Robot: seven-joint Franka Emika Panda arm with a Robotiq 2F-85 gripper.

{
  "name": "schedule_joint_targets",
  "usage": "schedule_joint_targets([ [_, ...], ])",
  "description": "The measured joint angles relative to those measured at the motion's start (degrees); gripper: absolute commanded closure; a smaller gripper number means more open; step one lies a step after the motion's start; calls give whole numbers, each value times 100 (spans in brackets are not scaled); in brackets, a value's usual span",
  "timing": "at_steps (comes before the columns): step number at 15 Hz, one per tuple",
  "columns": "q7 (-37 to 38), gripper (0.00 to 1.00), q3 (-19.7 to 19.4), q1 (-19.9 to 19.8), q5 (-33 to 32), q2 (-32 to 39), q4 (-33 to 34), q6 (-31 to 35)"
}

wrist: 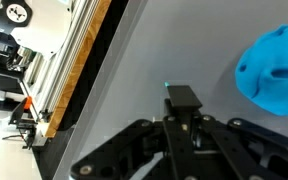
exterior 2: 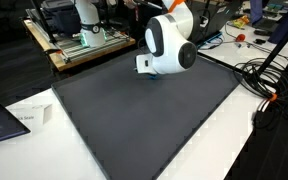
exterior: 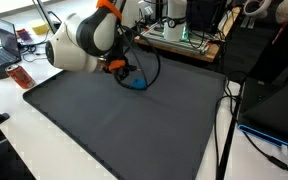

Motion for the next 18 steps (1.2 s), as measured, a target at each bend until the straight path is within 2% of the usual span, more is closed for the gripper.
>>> schedule_joint_targets([
  [8, 6, 97, 0, 111, -162, -396, 127, 149],
  [13, -7, 97, 9, 122, -183, -949, -143, 846],
  [18, -27, 97, 53, 127, -182, -1534, -700, 1684],
])
